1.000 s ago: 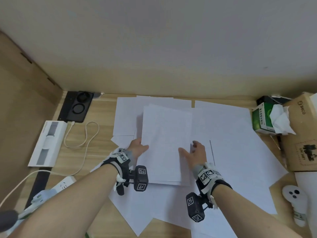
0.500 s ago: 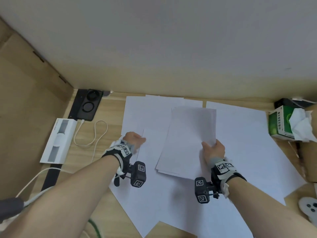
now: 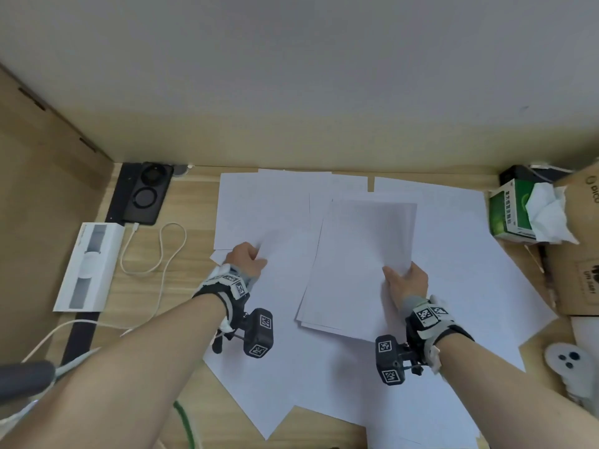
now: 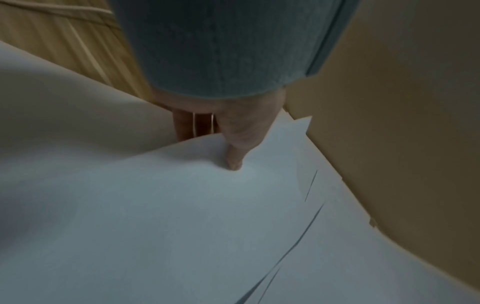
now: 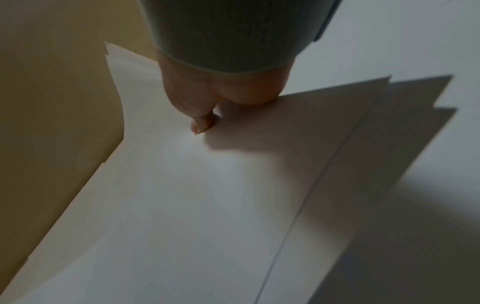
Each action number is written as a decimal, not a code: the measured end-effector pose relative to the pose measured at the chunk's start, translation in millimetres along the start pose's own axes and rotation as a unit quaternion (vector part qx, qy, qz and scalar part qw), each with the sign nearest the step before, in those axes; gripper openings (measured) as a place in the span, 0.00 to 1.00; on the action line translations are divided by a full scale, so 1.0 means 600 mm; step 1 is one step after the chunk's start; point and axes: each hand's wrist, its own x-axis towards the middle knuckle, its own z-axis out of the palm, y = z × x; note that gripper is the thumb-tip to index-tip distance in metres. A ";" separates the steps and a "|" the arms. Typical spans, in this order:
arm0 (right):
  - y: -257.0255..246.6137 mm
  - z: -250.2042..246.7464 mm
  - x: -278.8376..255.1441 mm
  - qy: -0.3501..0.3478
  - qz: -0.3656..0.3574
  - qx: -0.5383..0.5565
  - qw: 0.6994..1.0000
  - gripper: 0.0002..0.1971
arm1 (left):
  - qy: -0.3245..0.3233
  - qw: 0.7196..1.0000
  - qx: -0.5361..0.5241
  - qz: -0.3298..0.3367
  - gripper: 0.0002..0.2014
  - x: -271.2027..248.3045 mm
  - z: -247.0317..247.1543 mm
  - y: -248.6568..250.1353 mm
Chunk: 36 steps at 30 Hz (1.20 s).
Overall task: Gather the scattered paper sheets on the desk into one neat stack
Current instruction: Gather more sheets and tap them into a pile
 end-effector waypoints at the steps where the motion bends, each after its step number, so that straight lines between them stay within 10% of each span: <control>1: 0.002 -0.002 -0.002 -0.002 0.001 0.001 1.000 0.12 | 0.029 0.999 -0.025 0.018 0.05 0.001 -0.008 -0.005; 13: -0.044 0.003 -0.019 -0.037 -0.040 -0.017 0.998 0.13 | 0.240 0.932 -0.241 0.123 0.09 0.020 -0.166 0.044; 25: -0.041 -0.020 -0.031 -0.012 -0.033 -0.012 0.999 0.10 | 0.230 0.920 -0.284 0.139 0.07 0.031 -0.135 0.065; 36: -0.059 0.021 -0.036 -0.169 0.016 0.042 0.985 0.09 | 0.112 0.962 -0.202 0.146 0.09 0.025 0.003 0.071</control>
